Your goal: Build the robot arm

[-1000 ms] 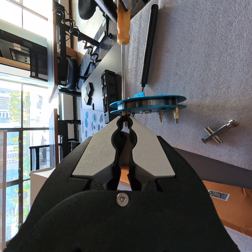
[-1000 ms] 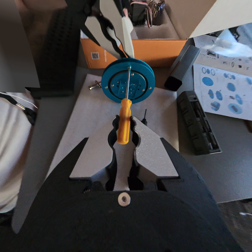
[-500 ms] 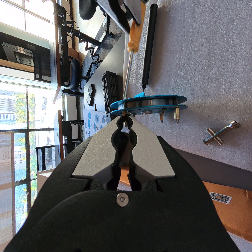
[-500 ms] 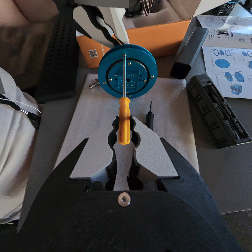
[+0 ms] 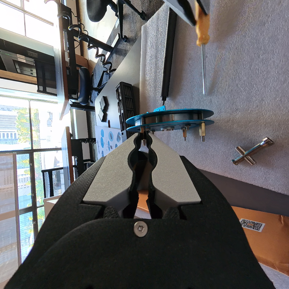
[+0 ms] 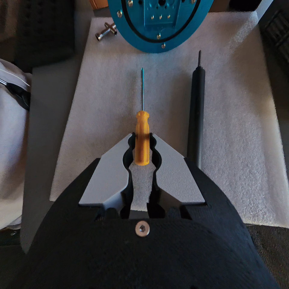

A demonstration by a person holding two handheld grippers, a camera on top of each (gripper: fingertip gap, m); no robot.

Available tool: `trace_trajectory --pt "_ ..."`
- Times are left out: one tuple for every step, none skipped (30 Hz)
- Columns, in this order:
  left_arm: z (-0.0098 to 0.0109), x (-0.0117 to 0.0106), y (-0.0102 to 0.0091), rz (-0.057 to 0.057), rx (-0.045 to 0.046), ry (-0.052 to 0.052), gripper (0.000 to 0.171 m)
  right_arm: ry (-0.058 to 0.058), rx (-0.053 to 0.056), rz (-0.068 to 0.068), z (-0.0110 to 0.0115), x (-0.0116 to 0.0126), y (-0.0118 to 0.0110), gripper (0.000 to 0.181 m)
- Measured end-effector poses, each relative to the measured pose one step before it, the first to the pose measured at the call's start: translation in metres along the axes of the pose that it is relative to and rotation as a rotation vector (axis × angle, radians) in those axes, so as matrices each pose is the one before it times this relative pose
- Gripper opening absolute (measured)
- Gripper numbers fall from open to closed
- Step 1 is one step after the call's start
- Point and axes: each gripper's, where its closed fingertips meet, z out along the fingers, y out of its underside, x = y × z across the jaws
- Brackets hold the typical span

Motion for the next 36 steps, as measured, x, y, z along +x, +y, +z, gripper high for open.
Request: trace_trajectory --pt "0.00003 0.00011 -0.00051 -0.0006 0.00050 0.0011 0.004 0.0092 0.0136 -0.0127 0.00250 0.00006 0.00295 0.024" --pt "-0.00005 0.00009 -0.00048 -0.0007 0.00090 0.0005 0.004 -0.0042 0.0197 -0.0136 0.00188 -0.00204 0.00164 0.033" --pt "0.00001 0.00015 -0.00044 -0.0003 0.00165 -0.0002 0.004 0.0005 0.0245 -0.0156 0.00059 -0.00151 0.00057 0.036" --pt "-0.00006 0.00014 -0.00018 -0.0006 0.00180 0.0000 0.004 0.0083 0.0255 -0.0201 -0.00030 0.00005 0.00013 0.036" --pt "-0.00006 0.00004 -0.00006 -0.0014 0.00137 0.0010 0.004 0.0052 0.0262 -0.0037 -0.00048 0.00042 -0.00057 0.036" --pt "0.00006 0.00005 -0.00001 -0.0019 0.00045 0.0015 0.004 0.0076 0.0203 0.0152 -0.00084 0.00199 -0.00110 0.033" --pt "0.00015 -0.00020 0.00017 -0.0018 -0.00004 0.0008 0.004 0.0101 0.0129 0.0103 -0.00097 0.00290 -0.00055 0.023" --pt "0.00043 -0.00027 -0.00002 -0.0011 0.00046 -0.0004 0.004 0.0029 0.0090 0.0028 -0.00112 0.00175 -0.00083 0.017" --pt "0.00045 -0.00034 -0.00006 -0.0010 0.00079 -0.0007 0.004 -0.0072 0.0072 0.0098 -0.00027 -0.00006 -0.00081 0.017" --pt "0.00035 -0.00030 0.00001 -0.0016 0.00004 -0.0002 0.004 -0.0072 0.0106 0.0123 -0.00063 -0.00069 -0.00222 0.017" --pt "0.00022 -0.00023 -0.00013 -0.0012 -0.00062 0.0003 0.004 -0.0095 0.0247 0.0040 -0.00206 -0.00271 -0.00631 0.016" --pt "0.00006 0.00000 0.00001 -0.0001 -0.00067 0.0002 0.004 0.0016 0.0353 -0.0230 -0.00387 -0.00306 -0.01058 0.016" --pt "-0.00014 0.00015 -0.00009 0.0002 -0.00013 0.0002 0.004 0.0287 0.0196 -0.0504 -0.00564 0.00004 -0.01179 0.016" --pt "-0.00013 0.00020 -0.00012 0.0002 0.00004 0.0005 0.004 0.0443 0.0057 -0.0666 -0.00701 0.00307 -0.01208 0.016" --pt "-0.00013 0.00008 0.00010 0.0009 -0.00077 0.0006 0.004 0.0470 0.0084 -0.0674 -0.00748 0.00476 -0.01289 0.016" --pt "-0.00009 0.00008 0.00011 0.0016 -0.00129 0.0002 0.004 0.0427 0.0096 -0.0651 -0.00658 0.00543 -0.01199 0.016" --pt "-0.00008 0.00002 0.00009 0.0014 -0.00115 -0.0003 0.004 0.0361 0.0065 -0.0568 -0.00453 0.00568 -0.01016 0.016" --pt "-0.00004 0.00002 0.00006 0.0008 -0.00026 -0.0004 0.004 0.0231 0.0053 -0.0390 -0.00200 0.00505 -0.00814 0.016" --pt "0.00007 -0.00006 -0.00018 0.0002 0.00062 -0.0005 0.004 0.0046 -0.0010 -0.0220 0.00056 0.00304 -0.00571 0.016" --pt "0.00009 -0.00006 -0.00008 0.0000 0.00013 -0.0011 0.004 0.0018 -0.0022 -0.0124 0.00207 0.00234 -0.00404 0.016" --pt "0.00015 -0.00020 0.00006 0.0009 -0.00129 -0.0019 0.004 0.0019 0.0065 -0.0145 0.00264 0.00162 -0.00371 0.016" --pt "0.00022 -0.00018 0.00019 0.0023 -0.00182 -0.0022 0.004 -0.0004 0.0098 -0.0094 0.00268 0.00100 -0.00318 0.016" --pt "0.00002 0.00003 0.00009 0.0028 -0.00127 -0.0017 0.004 -0.0020 0.0039 -0.0023 0.00268 0.00080 -0.00166 0.016" --pt "-0.00001 0.00000 0.00008 0.0018 -0.00088 -0.0008 0.004 -0.0026 -0.0053 -0.0034 0.00260 0.00062 0.00011 0.016" --pt "-0.00018 0.00008 0.00002 0.0008 -0.00029 0.0001 0.004 0.0046 -0.0064 -0.0077 0.00247 0.00128 0.00080 0.016" --pt "-0.00016 0.00013 0.00002 0.0009 0.00040 0.0007 0.004 0.0035 -0.0020 -0.0065 0.00208 0.00092 0.00061 0.016" --pt "-0.00013 0.00018 0.00016 0.0013 0.00030 0.0008 0.004 -0.0049 -0.0008 0.0015 0.00184 -0.00009 0.00048 0.016" --pt "-0.00019 0.00003 0.00025 0.0013 -0.00118 0.0006 0.004 -0.0038 -0.0011 0.0051 0.00117 0.00022 0.00031 0.016" --pt "-0.00008 0.00003 0.00054 0.0016 -0.00206 0.0001 0.004 0.0008 0.0070 0.0009 0.00020 0.00055 -0.00071 0.016" --pt "-0.00016 0.00013 0.00026 0.0012 0.00024 0.0005 0.004 -0.0015 0.0031 0.0014 0.00004 0.00025 -0.00043 0.016" --pt "-0.00016 0.00021 -0.00041 -0.0007 0.00301 0.0011 0.004 -0.0032 -0.0020 0.0019 0.00018 0.00000 0.00015 0.016" --pt "-0.00009 0.00015 -0.00060 -0.0006 0.00368 0.0006 0.004 -0.0004 0.0014 -0.0024 0.00029 0.00008 -0.00031 0.016" --pt "-0.00013 0.00025 -0.00049 0.0020 0.00268 0.0000 0.004 -0.0042 -0.0033 -0.0060 0.00052 -0.00030 0.00026 0.016" --pt "0.00002 0.00001 -0.00018 0.0032 0.00023 -0.0005 0.004 -0.0012 -0.0004 -0.0111 -0.00014 -0.00018 -0.00042 0.016" --pt "0.00003 -0.00003 0.00030 0.0011 -0.00118 0.0003 0.004 0.0047 0.0108 -0.0180 -0.00073 0.00034 -0.00219 0.016" --pt "-0.00008 0.00007 -0.00011 -0.0010 0.00038 0.0011 0.004 0.0127 0.0032 -0.0184 -0.00067 0.00177 -0.00147 0.016"
